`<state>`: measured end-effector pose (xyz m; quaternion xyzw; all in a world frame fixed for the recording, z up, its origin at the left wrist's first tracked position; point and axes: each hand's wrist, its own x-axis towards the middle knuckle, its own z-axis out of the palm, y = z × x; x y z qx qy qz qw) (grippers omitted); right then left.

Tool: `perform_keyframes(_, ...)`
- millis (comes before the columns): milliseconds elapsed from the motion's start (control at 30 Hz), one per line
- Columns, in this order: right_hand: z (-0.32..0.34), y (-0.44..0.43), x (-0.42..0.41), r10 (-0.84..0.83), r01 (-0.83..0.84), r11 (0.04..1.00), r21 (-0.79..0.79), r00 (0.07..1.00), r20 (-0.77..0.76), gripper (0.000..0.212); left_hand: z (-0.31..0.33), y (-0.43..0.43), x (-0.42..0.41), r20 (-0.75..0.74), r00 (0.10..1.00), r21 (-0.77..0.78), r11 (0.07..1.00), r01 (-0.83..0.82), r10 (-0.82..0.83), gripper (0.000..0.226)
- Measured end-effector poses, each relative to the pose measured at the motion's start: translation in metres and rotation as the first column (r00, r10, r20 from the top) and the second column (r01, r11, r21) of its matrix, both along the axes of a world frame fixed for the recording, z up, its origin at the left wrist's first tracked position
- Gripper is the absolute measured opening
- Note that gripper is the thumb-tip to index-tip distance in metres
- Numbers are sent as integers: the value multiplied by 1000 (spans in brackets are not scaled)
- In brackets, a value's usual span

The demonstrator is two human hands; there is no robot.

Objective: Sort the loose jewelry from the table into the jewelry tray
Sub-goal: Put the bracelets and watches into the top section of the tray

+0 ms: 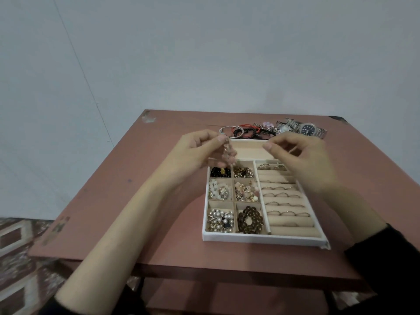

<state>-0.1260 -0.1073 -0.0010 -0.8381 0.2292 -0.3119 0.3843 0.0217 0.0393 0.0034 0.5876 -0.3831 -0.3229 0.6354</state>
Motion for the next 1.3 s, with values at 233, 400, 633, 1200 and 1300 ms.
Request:
perform_keyframes(233,-12,-20,-4,-114,111,993,32,986,119,9,18,21,-34,170,928,357,899,255,-331,16)
perform_keyframes(400,-13,-22,-4,-123,120,992,30,979,160,11,24,21,-49,268,872,451,853,261,-409,13)
perform_keyframes(633,-11,-25,-8,-161,160,987,25,969,185,13,28,16,-54,632,619,559,828,52,-466,15)
perform_keyframes(1200,-3,-60,-30,-302,295,953,62,922,242,15,23,1,-46,672,588,542,840,23,-450,16)
perform_keyframes(1300,-1,-79,-38,-328,325,944,47,928,176,11,27,-10,-45,657,635,490,870,50,-406,15)
